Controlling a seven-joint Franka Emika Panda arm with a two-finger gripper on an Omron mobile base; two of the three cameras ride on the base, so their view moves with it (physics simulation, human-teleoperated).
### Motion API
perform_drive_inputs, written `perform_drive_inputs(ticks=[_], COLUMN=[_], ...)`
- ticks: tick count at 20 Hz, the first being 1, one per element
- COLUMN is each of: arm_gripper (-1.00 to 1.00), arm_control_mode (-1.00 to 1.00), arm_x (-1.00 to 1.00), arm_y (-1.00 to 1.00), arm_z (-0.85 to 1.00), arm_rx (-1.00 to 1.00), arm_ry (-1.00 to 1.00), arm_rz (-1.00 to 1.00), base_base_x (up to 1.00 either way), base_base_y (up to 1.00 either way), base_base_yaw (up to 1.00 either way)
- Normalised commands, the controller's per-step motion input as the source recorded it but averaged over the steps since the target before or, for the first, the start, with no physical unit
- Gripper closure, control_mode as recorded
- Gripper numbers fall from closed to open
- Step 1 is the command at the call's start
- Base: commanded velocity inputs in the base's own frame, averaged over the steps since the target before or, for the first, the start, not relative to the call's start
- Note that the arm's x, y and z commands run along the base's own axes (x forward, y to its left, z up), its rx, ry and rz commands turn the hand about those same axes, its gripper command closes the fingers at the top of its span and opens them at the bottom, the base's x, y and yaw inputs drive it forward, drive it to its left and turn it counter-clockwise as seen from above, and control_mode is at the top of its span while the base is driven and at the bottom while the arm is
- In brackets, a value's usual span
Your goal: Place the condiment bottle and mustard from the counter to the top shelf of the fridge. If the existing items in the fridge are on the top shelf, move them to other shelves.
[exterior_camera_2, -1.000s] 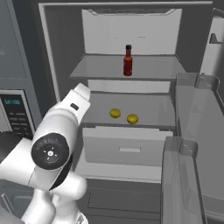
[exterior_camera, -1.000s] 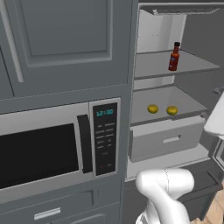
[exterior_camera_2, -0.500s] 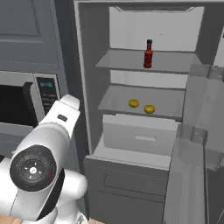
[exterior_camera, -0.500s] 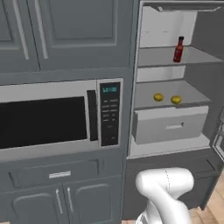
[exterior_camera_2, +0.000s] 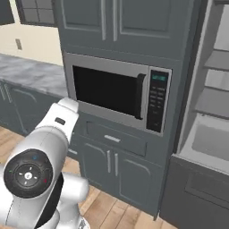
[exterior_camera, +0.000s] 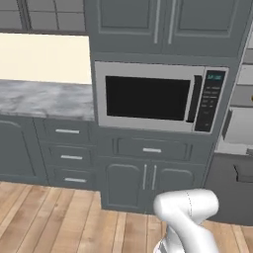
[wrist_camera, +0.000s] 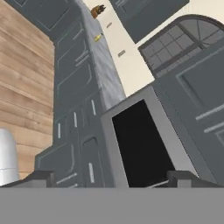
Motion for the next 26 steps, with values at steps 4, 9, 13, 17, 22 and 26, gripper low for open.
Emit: perform_drive_inputs(ticks=[4,9,13,17,22,26], arm_gripper=[-1.00,-1.00,-1.00,-1.00,-1.00,-1.00], arm_control_mode=[1.00,1.00,1.00,1.00,1.00,1.00], arm_x=[0.00,0.00,0.00,0.00,0.00,0.00], arm_y=[0.00,0.00,0.00,0.00,0.00,0.00], arm_z=[0.00,0.00,0.00,0.00,0.00,0.00], arm_rx=[0.00,0.00,0.00,0.00,0.00,0.00], arm_ry=[0.00,0.00,0.00,0.00,0.00,0.00], arm_rz=[0.00,0.00,0.00,0.00,0.00,0.00], base_base_x=[0.14,0.71,0.76,0.68,0.80,0.97], base_base_y=[1.00,1.00,1.00,0.81,-0.02,0.91], base_base_yaw=[0.25,0.03,0.03,0.35,0.12,0.14])
